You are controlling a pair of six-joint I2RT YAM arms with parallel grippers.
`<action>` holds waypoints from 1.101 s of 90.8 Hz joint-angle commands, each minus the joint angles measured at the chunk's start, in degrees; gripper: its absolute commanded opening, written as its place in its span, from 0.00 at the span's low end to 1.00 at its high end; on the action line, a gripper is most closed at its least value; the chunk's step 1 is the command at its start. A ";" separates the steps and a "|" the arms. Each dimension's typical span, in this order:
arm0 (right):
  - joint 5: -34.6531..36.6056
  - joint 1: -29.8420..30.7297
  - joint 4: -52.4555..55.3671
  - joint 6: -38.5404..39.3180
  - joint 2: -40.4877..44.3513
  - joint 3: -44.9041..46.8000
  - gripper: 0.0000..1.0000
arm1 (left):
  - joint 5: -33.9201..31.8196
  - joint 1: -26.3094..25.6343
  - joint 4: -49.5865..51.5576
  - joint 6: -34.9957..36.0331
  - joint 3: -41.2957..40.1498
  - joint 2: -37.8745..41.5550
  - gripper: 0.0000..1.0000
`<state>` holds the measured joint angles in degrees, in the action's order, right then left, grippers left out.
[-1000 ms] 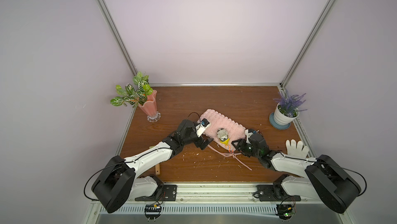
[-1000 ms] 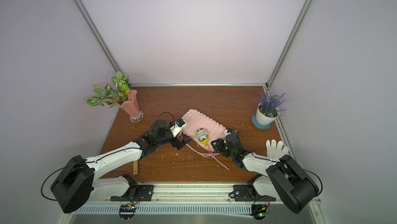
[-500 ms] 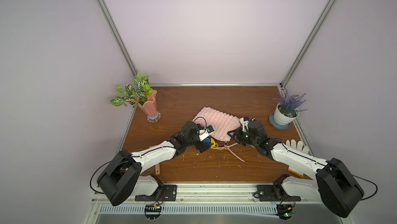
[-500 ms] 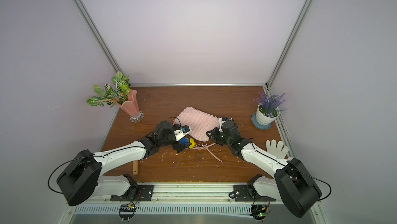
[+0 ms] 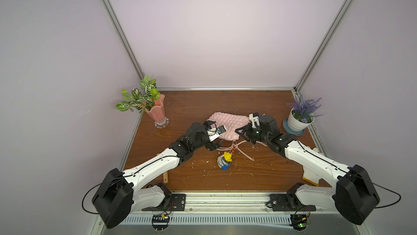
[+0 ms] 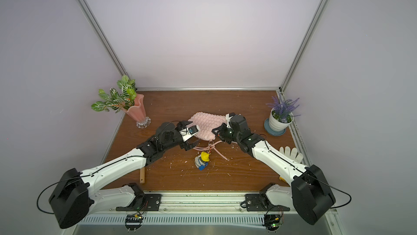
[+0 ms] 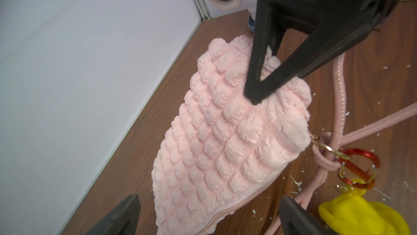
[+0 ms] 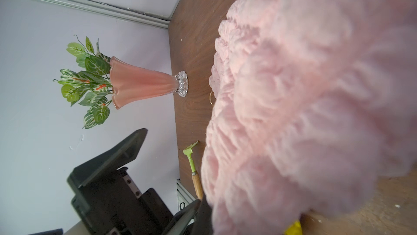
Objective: Remove the decoration from the bag
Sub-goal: Pick up the bag from the center of the board.
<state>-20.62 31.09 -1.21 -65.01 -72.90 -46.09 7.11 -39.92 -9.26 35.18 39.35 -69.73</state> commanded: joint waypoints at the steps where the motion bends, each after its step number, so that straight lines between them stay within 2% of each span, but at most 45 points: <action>1: -3.49 -0.17 1.00 -0.84 -1.32 -3.52 0.04 | -2.56 -2.26 -0.33 7.02 0.82 -2.61 0.94; 11: -3.90 -0.24 3.24 0.85 -2.64 -5.96 0.04 | -4.41 -4.51 -3.12 11.59 -1.30 -3.40 0.94; 26: -4.12 -0.21 3.76 0.81 -2.78 -6.16 0.04 | -7.18 -6.82 -11.47 14.78 -4.56 -5.57 0.91; 46: -4.31 -0.24 2.49 -1.44 -1.52 -3.51 0.04 | -9.86 -7.79 -20.48 15.05 -4.89 -9.42 0.83; 54: -4.88 -0.21 0.99 -2.77 -1.27 -2.06 0.04 | -11.12 -8.30 -22.57 15.08 -3.72 -11.47 0.68; 63: -4.87 -0.32 0.80 -3.08 -0.86 -1.29 0.03 | -11.59 -8.46 -23.44 14.46 -2.27 -12.73 0.62; 73: -4.87 -0.79 0.65 -3.10 -0.33 0.49 0.04 | -12.25 -8.50 -22.67 13.91 -1.40 -11.28 0.31; 87: -5.00 -1.72 0.49 -3.20 0.31 2.65 0.04 | -10.94 -8.67 -15.09 12.70 0.07 -6.85 0.03; 93: -4.72 -2.31 2.57 -0.65 0.26 2.21 0.07 | -8.85 -8.82 -7.62 9.91 3.13 -3.69 0.00; 100: -4.67 -2.53 6.69 4.74 -0.75 -0.29 0.11 | -7.18 -8.86 6.35 6.25 9.85 -2.24 0.00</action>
<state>-25.56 29.50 0.23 -67.07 -73.58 -43.92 -2.85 -48.27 -16.27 47.53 40.29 -76.38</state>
